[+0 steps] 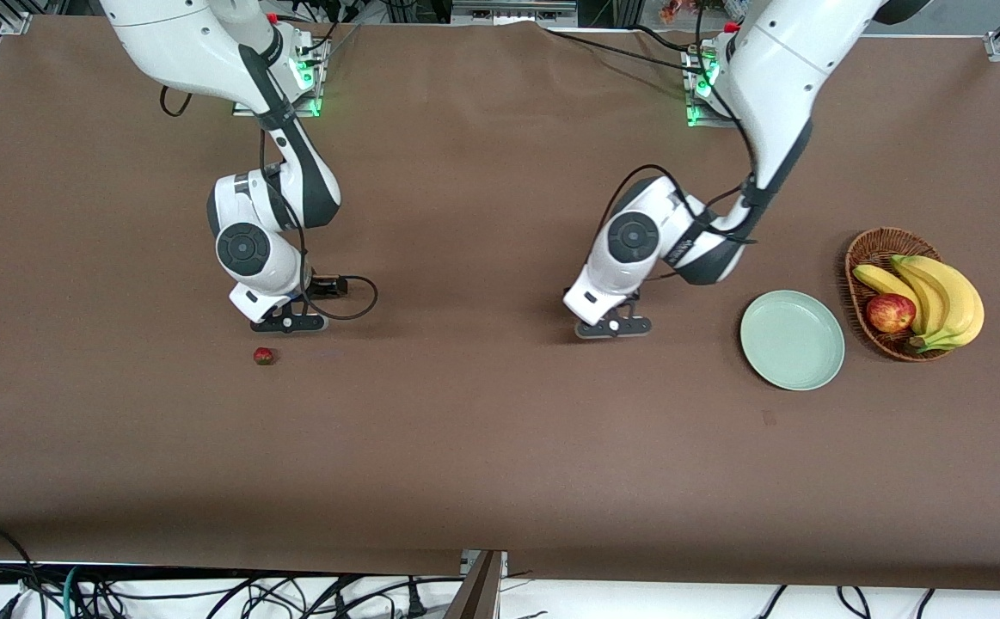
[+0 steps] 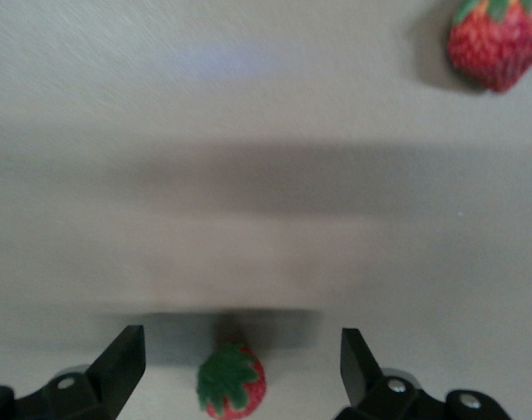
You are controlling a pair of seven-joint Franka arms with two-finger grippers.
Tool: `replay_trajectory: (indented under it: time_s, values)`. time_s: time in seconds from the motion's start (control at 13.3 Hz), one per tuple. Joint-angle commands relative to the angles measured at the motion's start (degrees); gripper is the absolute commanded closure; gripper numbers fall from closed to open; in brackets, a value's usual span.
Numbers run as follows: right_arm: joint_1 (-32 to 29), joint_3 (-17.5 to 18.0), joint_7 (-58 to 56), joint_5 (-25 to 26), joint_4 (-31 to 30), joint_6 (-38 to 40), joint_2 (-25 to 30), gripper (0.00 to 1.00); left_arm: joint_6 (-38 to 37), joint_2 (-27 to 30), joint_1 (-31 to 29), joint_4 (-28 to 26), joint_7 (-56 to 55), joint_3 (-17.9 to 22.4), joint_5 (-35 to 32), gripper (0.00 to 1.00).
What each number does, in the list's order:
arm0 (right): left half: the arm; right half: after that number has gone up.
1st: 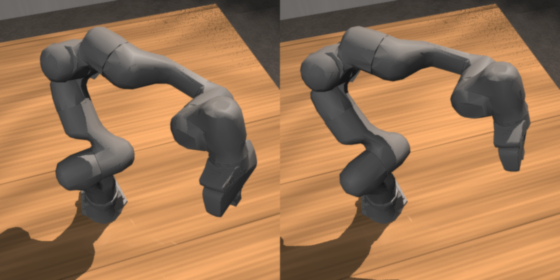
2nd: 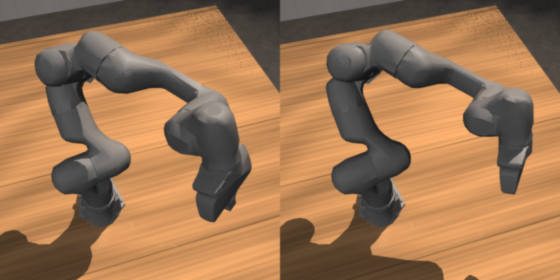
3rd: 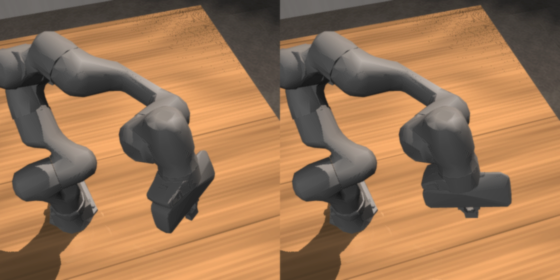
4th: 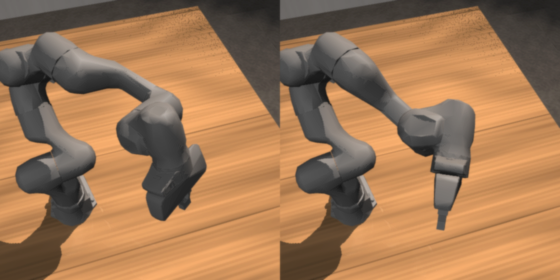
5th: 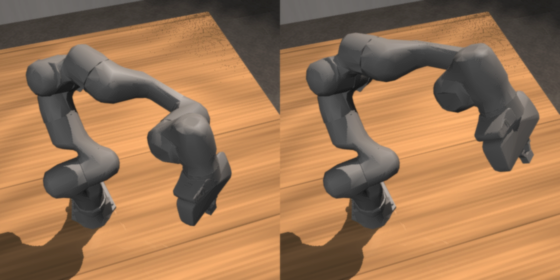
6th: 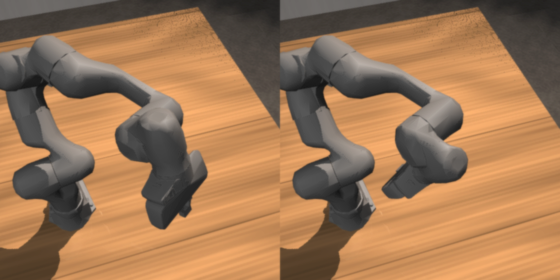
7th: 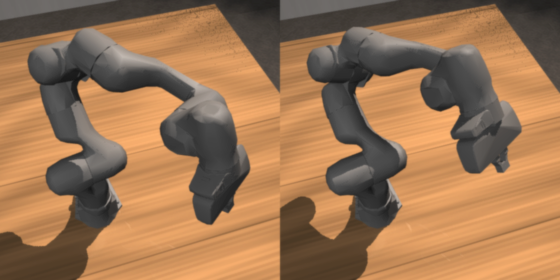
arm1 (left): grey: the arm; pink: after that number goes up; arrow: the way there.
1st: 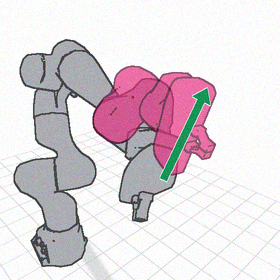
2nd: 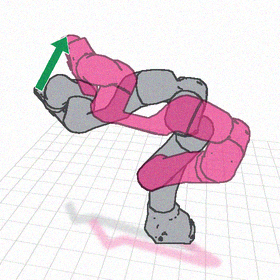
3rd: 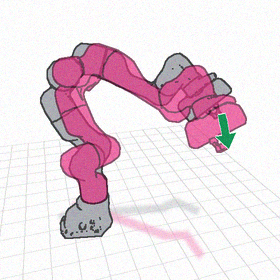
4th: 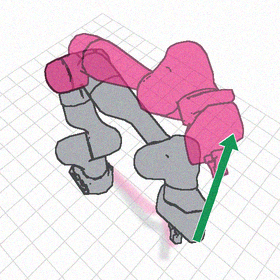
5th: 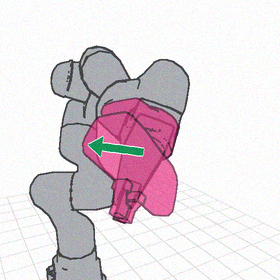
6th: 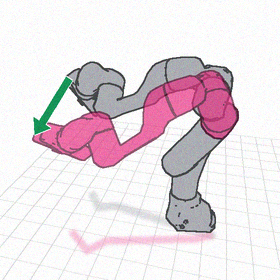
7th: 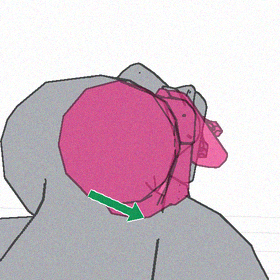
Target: Collect all strawberries into plate
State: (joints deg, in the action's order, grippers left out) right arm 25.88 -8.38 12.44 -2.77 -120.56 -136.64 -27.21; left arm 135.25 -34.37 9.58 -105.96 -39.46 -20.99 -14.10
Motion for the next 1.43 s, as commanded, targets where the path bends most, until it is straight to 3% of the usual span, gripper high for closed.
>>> replay_trajectory:
  time_s: [0.0,0.15,0.38,0.6,0.75,0.98,1.28,1.35]
  values:
    - [-1.2,0.3,-2.1,-0.7,-3.1,-0.4,1.9,0.03,-5.8,7.4,-6.7,-2.1,15.1,0.2,1.2,1.0]
    - [-1.2,0.3,-2.1,-0.7,-3.3,-0.3,2.0,0.06,-9.1,11.1,-10.6,-3.5,29.7,3.9,3.4,0.97]
    - [-1.2,0.4,-2.1,-0.7,-3.5,0.1,2.5,0.1,-9.1,13.4,-13.0,-5.5,54.6,14.5,9.1,0.95]
    - [-1.2,0.4,-2.1,-0.8,-4.0,0.1,2.8,0.13,-8.6,13.7,-13.4,-8.0,63.3,21.5,11.1,0.95]
    - [-1.2,0.4,-2.1,-0.8,-4.0,0.1,2.8,0.13,-4.3,13.3,-14.3,-11.6,69.2,23.6,15.0,0.95]
    - [-1.2,0.4,-2.1,-0.8,-4.0,0.1,2.9,0.22,-1.4,11.0,-14.4,-12.5,70.0,24.2,15.5,0.94]
    - [-1.2,0.5,-2.1,-0.8,-4.0,0.1,2.9,0.4,2.3,9.1,-15.1,-12.0,70.8,24.9,15.6,0.79]
    - [-1.2,0.5,-2.1,-0.8,-4.0,0.1,3.0,0.47,2.3,8.8,-15.1,-11.6,70.4,24.9,15.6,0.67]
